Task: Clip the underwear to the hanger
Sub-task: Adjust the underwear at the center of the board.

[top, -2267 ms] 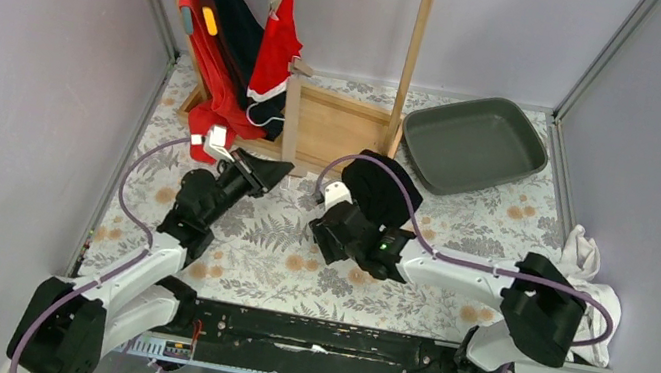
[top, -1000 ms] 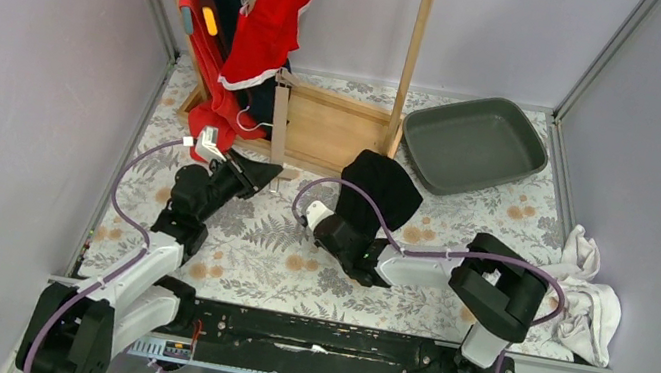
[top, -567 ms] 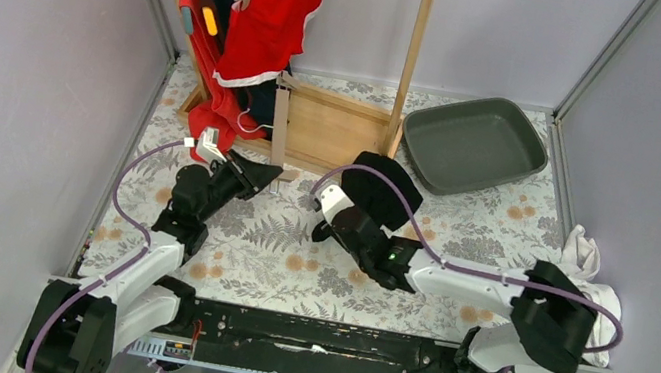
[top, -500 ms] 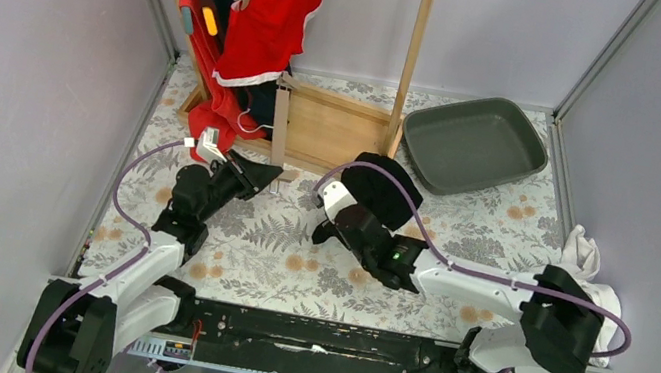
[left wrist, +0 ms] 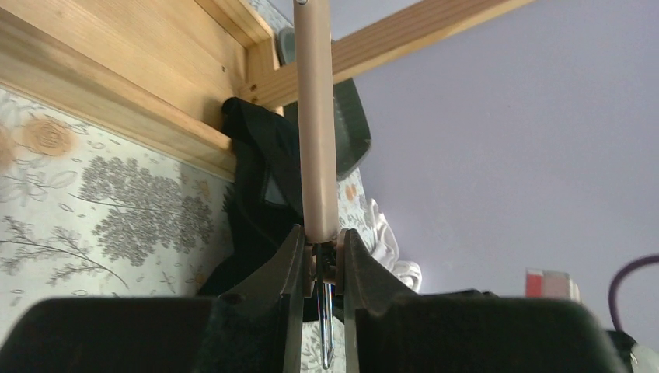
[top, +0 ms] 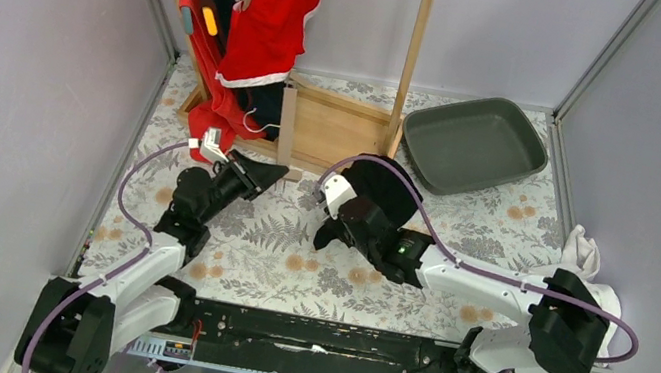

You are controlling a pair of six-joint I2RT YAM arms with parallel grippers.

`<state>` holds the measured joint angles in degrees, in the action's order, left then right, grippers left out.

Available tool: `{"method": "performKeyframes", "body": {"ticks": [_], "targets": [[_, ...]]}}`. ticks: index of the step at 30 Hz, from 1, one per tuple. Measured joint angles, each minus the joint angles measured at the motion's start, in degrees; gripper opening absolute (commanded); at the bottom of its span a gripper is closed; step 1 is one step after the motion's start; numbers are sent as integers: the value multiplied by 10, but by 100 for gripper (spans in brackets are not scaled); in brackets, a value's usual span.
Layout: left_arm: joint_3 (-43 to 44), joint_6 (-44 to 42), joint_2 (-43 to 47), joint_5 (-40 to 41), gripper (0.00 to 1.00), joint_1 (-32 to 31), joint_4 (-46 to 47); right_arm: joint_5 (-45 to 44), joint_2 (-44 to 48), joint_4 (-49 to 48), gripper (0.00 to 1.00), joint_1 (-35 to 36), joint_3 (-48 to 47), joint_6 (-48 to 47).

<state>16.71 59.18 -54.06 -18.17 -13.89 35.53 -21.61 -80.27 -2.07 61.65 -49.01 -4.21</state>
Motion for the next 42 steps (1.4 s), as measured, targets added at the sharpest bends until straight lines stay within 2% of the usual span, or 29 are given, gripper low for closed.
{"method": "performKeyframes", "body": {"ticks": [9,15,27,34,38,42], "targets": [[0,2,17,6,0,-22,-2,63,-45,-5,12,-38,-37,8],[7,-15,53,23,0,-22,-46,70,-51,-15,9,-41,-56,18],[42,-38,61,37,0,-22,-89,6,103,57,8,-136,-102,11],[54,-47,53,42,0,-22,-99,-29,153,144,7,-197,-192,-21],[61,-51,45,43,0,-22,-99,-46,146,205,8,-244,-280,-40],[61,-51,41,44,0,-22,-103,-58,122,251,8,-261,-377,-54]]}}
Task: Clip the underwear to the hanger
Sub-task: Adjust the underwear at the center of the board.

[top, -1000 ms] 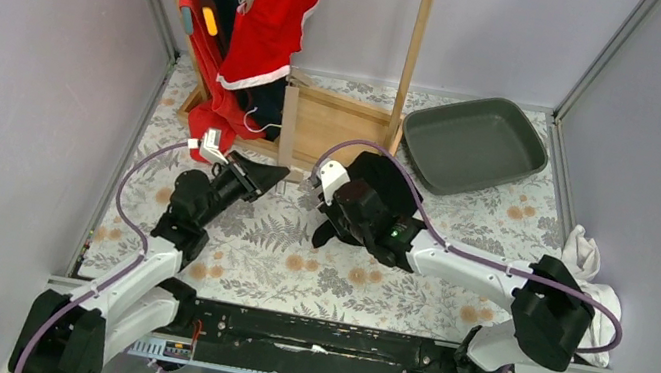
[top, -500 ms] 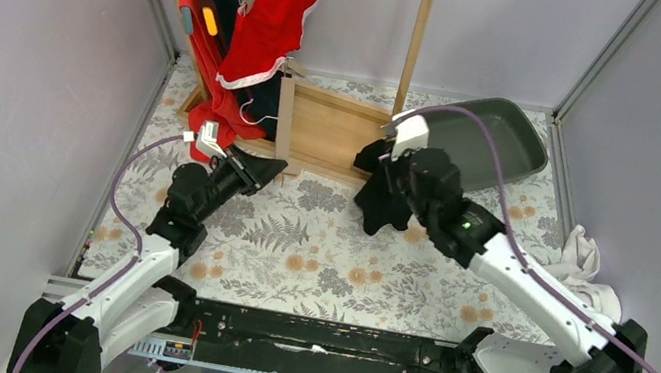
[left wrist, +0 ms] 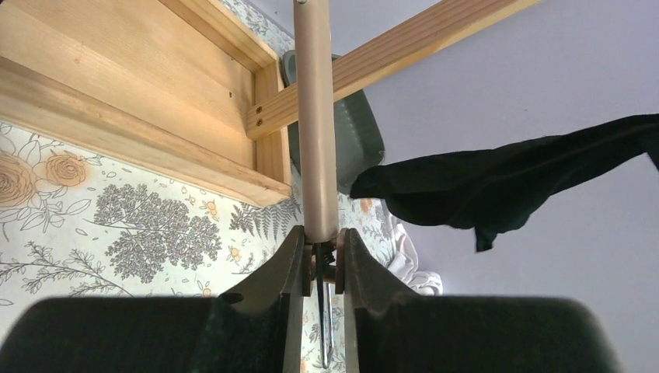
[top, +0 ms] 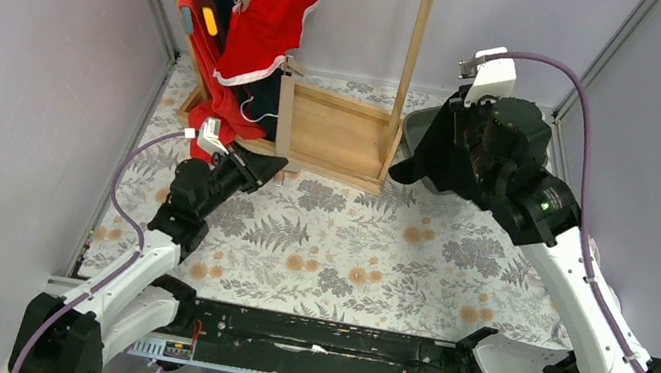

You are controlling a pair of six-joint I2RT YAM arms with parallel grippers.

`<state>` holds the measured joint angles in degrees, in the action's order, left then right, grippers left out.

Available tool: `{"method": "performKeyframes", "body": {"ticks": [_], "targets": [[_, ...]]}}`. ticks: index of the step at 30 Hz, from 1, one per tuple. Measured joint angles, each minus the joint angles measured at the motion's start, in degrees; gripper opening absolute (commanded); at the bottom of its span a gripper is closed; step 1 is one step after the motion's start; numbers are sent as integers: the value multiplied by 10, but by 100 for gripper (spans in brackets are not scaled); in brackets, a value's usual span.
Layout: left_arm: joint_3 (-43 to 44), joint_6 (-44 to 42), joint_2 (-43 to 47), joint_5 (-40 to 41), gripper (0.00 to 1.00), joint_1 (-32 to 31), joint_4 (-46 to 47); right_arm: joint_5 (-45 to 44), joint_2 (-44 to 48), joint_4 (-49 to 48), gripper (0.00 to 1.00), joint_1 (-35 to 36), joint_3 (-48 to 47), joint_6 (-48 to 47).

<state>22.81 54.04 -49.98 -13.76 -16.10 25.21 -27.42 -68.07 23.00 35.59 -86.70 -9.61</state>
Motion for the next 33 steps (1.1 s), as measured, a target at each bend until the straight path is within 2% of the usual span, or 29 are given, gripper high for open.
{"method": "performKeyframes", "body": {"ticks": [3,8,11,20,25,30,31,32,33], "targets": [[0,-2,4,3,0,0,-9,19,-7,24,8,0,-31,-1],[0,-10,23,13,0,0,-28,114,-17,71,7,2,-5,28],[0,-14,30,16,0,0,-31,172,-31,77,6,29,66,66],[7,-21,29,18,0,0,-43,271,-90,84,5,207,301,214],[7,-21,20,18,0,0,-43,304,-87,53,8,228,367,267],[7,-21,15,18,0,0,-43,327,-93,8,8,231,392,289],[7,-21,15,18,0,0,-43,331,-97,-2,9,232,392,291],[7,-21,15,18,0,0,-43,334,-105,-16,14,235,391,291],[7,-21,15,19,0,0,-43,338,-117,-30,26,237,388,292]]}}
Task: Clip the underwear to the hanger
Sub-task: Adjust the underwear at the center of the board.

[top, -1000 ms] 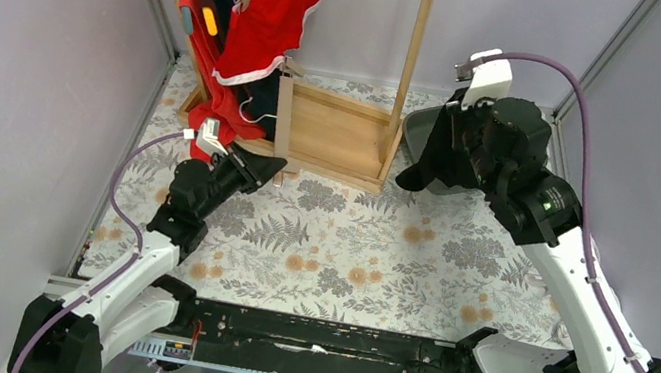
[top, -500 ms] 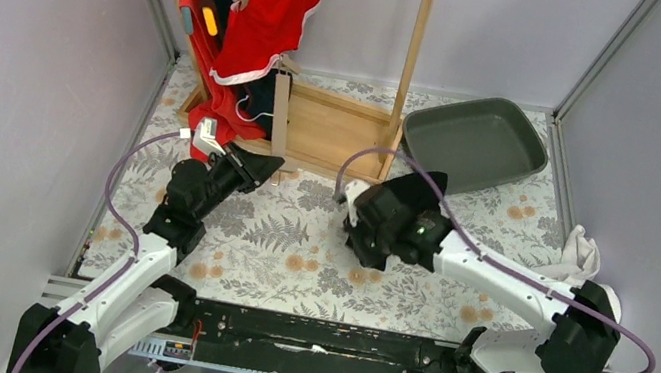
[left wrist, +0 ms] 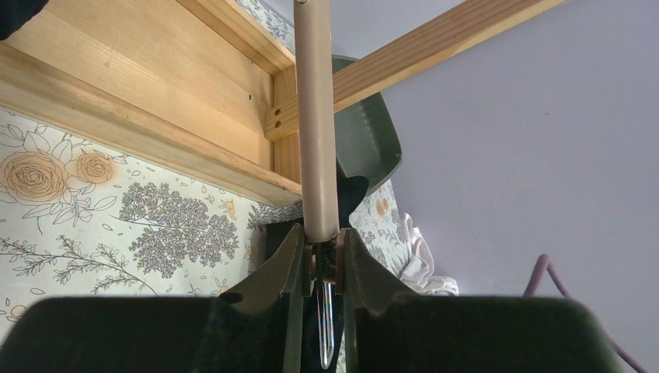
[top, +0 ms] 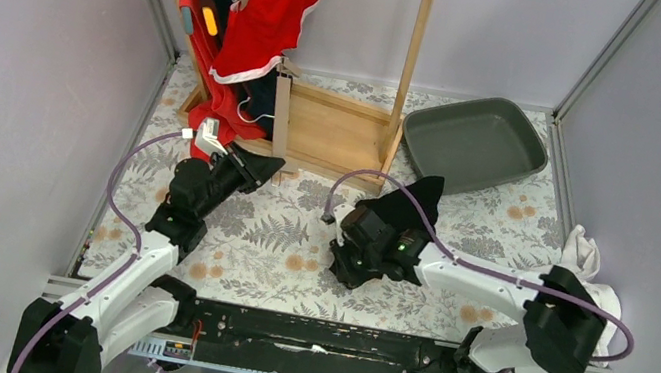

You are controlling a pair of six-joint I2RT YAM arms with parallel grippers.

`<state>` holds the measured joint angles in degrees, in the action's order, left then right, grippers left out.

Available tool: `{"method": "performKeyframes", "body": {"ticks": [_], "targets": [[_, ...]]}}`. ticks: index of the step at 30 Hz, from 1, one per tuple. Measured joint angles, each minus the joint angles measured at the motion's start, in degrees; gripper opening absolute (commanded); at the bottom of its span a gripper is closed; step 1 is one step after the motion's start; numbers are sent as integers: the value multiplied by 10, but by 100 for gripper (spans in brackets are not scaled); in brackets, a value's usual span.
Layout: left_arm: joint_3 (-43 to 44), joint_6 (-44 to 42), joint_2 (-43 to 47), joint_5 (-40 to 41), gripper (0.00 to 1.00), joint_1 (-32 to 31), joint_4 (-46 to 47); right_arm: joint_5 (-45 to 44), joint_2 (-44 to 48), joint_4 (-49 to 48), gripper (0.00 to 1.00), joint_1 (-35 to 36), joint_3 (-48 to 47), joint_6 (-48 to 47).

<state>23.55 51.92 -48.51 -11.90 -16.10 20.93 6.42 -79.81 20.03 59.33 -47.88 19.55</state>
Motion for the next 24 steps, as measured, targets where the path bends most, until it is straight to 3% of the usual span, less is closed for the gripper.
{"method": "performKeyframes", "body": {"ticks": [5,7,16,24], "targets": [[0,-2,0,4,0,0,0,21,-55,-57,54,18,-15,0],[0,-3,0,6,0,0,-1,20,-57,-74,60,23,-15,1],[0,-5,2,9,0,0,-1,-102,7,-122,62,18,-2,11],[-3,-4,-1,9,0,0,0,-176,-103,-104,56,-49,-41,22]]}}
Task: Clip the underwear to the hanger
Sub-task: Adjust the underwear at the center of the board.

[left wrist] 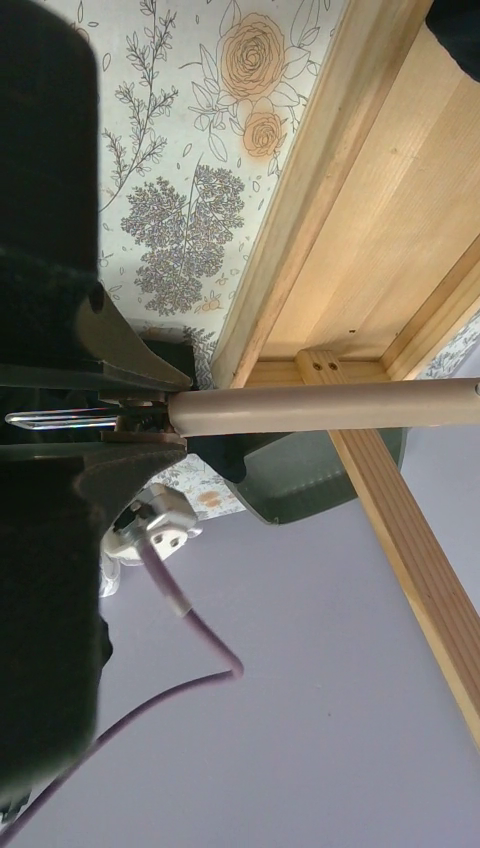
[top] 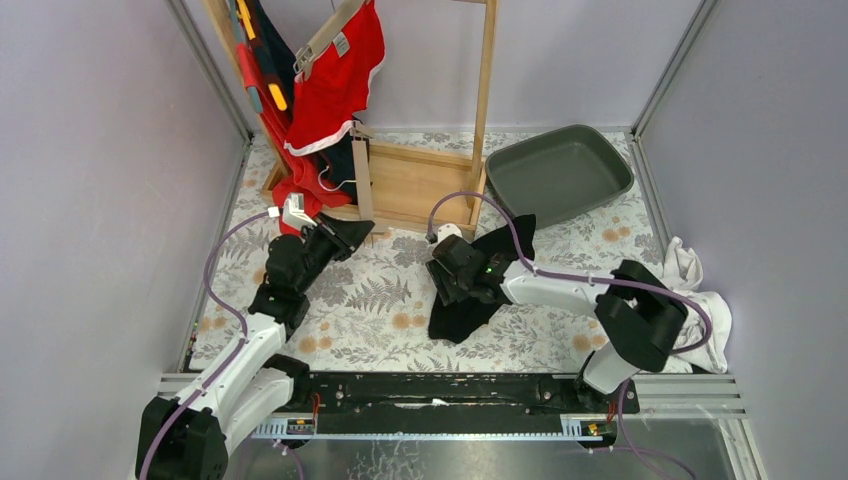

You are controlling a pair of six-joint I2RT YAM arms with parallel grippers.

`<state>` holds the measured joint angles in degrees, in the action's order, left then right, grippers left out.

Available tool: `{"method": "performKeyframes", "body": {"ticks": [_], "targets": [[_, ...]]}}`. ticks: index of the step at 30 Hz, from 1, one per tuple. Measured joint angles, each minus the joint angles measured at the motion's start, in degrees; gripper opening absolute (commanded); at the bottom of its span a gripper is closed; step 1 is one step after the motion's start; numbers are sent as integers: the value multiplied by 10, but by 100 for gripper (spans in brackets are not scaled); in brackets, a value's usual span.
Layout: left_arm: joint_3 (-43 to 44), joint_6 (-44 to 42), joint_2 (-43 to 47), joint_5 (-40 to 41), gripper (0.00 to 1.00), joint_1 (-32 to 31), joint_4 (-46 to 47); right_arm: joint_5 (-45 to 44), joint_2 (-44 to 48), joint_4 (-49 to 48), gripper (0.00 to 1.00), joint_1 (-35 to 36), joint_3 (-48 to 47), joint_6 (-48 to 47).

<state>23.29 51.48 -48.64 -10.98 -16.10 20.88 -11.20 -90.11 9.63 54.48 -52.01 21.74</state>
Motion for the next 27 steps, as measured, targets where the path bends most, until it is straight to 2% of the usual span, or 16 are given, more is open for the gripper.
{"method": "performKeyframes", "body": {"ticks": [3,14,21,23,27], "targets": [[0,0,-3,0,0,0,1,-13,-23,13,54,-7,-16,4],[-6,0,-27,-1,0,0,4,-54,-19,40,56,-11,-20,33],[-6,0,-27,-1,0,0,5,-82,62,47,63,-20,59,53],[-6,0,-29,-1,0,0,8,-87,77,49,68,-27,64,52],[-6,0,-37,-1,0,0,14,-93,79,43,70,-40,46,45]]}}
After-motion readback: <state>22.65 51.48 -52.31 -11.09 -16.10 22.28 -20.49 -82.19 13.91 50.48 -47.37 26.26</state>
